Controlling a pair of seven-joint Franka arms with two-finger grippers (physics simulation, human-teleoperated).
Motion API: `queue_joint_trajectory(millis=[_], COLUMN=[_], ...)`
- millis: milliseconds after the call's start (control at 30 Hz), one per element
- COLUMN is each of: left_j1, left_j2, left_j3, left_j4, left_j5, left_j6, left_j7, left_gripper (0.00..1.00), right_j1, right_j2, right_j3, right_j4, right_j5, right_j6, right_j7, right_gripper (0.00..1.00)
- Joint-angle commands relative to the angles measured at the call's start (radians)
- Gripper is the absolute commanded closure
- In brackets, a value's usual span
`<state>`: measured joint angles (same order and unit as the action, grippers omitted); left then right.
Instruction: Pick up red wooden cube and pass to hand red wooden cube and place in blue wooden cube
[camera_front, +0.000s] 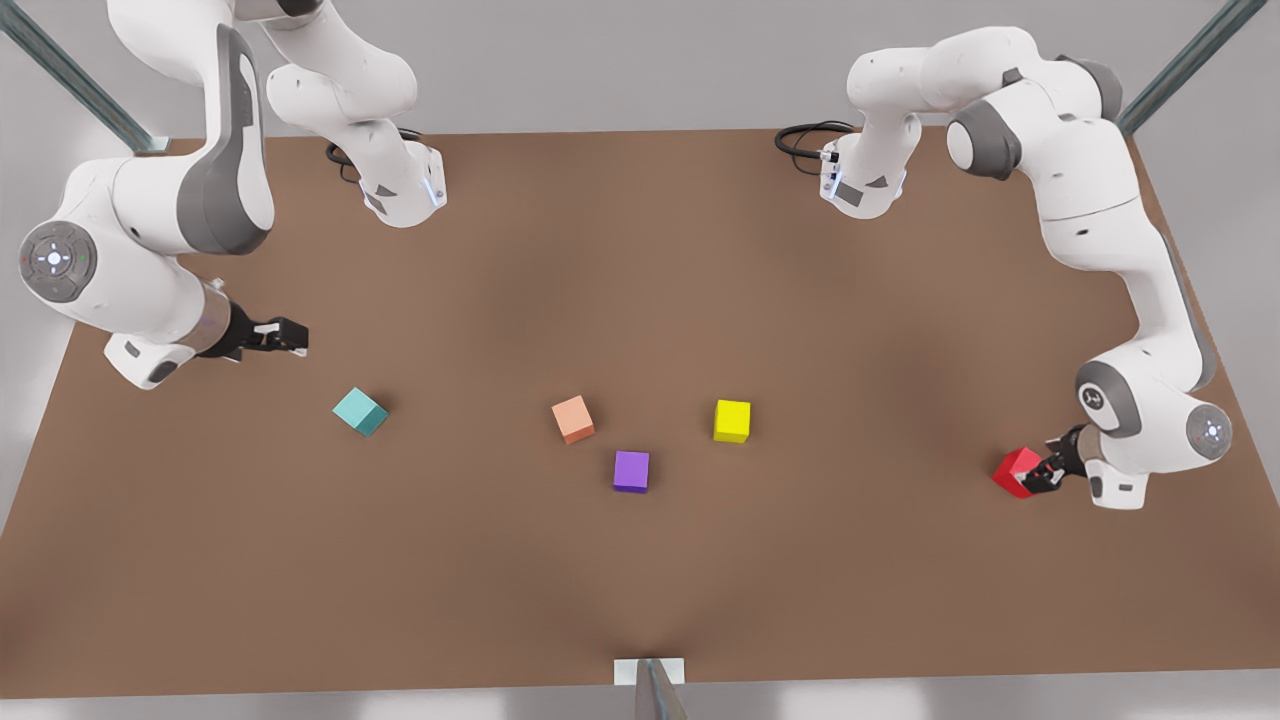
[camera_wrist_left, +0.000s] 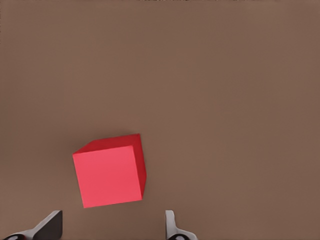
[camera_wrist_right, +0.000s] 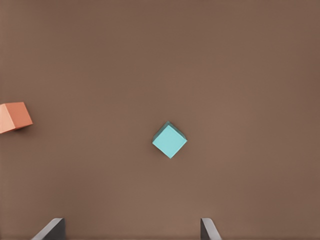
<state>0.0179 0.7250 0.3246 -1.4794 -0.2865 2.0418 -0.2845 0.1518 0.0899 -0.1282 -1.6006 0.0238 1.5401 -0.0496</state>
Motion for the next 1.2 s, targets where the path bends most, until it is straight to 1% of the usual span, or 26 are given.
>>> queue_joint_trajectory(millis=[0, 200, 800, 833, 867, 900, 933, 967, 1067, 1100, 1133, 1167], left_j1=[0.005, 0.007, 0.024, 0.024, 0.024, 0.024, 0.024, 0.024, 0.021, 0.002, -0.004, -0.015], left_j2=[0.011, 0.019, 0.129, 0.129, 0.129, 0.131, 0.131, 0.131, 0.125, 0.077, 0.022, -0.016], left_j3=[-0.001, -0.001, -0.004, -0.007, -0.009, -0.015, -0.019, -0.019, -0.047, -0.082, -0.119, -0.142], left_j4=[-0.002, -0.009, -0.009, -0.009, -0.009, -0.009, -0.009, -0.009, -0.009, -0.01, -0.013, -0.01], left_j5=[-0.003, -0.007, -0.046, -0.046, -0.048, -0.048, -0.048, -0.048, -0.046, -0.036, -0.04, -0.059], left_j6=[0.101, 0.107, 0.166, 0.166, 0.166, 0.166, 0.166, 0.166, 0.167, 0.17, 0.121, 0.057], left_j7=[-0.151, -0.179, -0.177, -0.177, -0.179, -0.179, -0.179, -0.179, -0.222, -0.252, -0.257, -0.255], left_gripper=[0.0, 0.0, 0.0, 0.02, 0.21, 0.24, 0.3, 0.39, 0.39, 0.39, 0.43, 0.43], right_j1=[0.002, 0.002, 0.0, 0.0, 0.0, 0.0, 0.0, 0.0, 0.0, 0.0, 0.002, 0.0], right_j2=[-0.001, -0.001, -0.006, -0.007, -0.007, -0.007, -0.007, -0.007, -0.007, -0.007, -0.007, -0.007], right_j3=[-0.001, -0.001, -0.001, -0.001, -0.001, -0.001, -0.001, -0.001, -0.001, -0.001, -0.001, -0.001], right_j4=[-0.001, -0.021, -0.07, -0.078, -0.081, -0.082, -0.085, -0.088, -0.088, -0.09, -0.094, -0.099], right_j5=[0.002, 0.004, 0.005, 0.005, 0.004, 0.005, 0.004, 0.004, 0.004, 0.004, 0.004, 0.004], right_j6=[0.012, 0.021, 0.06, 0.066, 0.066, 0.066, 0.066, 0.071, 0.072, 0.072, 0.074, 0.081], right_j7=[-0.019, -0.019, -0.019, -0.019, -0.019, -0.019, -0.019, -0.021, -0.019, -0.019, -0.021, -0.021], right_gripper=[0.0, 0.0, 0.0, 0.0, 0.0, 0.0, 0.0, 0.0, 0.0, 0.0, 0.0, 0.0])
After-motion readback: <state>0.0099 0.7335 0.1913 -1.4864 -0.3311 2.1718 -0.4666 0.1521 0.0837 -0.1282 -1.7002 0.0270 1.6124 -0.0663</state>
